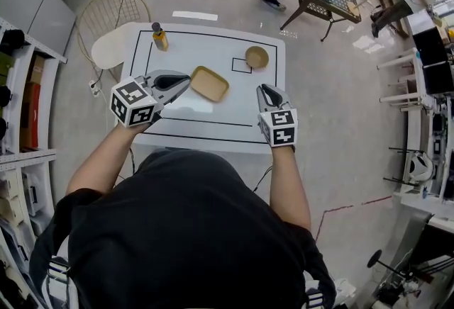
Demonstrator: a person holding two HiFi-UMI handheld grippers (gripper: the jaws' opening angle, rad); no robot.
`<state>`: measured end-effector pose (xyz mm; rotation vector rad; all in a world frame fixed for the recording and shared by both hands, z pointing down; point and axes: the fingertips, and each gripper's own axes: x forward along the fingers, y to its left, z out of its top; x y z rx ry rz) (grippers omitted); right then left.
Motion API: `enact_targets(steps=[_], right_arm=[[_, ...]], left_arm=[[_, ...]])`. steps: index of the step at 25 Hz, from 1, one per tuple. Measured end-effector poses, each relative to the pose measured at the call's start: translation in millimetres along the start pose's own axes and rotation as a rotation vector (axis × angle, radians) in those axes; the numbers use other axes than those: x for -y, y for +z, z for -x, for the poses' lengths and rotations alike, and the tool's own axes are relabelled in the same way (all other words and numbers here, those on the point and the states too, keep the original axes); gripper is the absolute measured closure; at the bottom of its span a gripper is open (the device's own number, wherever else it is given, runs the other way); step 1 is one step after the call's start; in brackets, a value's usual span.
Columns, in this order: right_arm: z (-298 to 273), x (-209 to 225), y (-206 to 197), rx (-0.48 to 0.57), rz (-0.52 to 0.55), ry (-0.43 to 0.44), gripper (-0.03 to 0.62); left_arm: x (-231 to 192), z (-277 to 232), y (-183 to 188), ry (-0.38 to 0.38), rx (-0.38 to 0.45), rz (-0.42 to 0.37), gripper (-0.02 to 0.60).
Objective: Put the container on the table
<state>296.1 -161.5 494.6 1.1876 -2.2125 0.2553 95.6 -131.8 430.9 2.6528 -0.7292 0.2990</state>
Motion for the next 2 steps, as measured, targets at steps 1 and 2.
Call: enact_targets(steps=[1, 2], right_arm=[[3.4, 2.2, 2.9, 0.014, 0.000, -0.005, 0.560], [6.7, 4.4, 5.7, 0.027, 0.000, -0.011, 0.562]], left_arm=[[1.5, -1.7, 0.8, -0.001, 0.001, 0.000, 0.571], [3.1, -3.4, 1.6, -0.003, 0.001, -0.001, 0.571]])
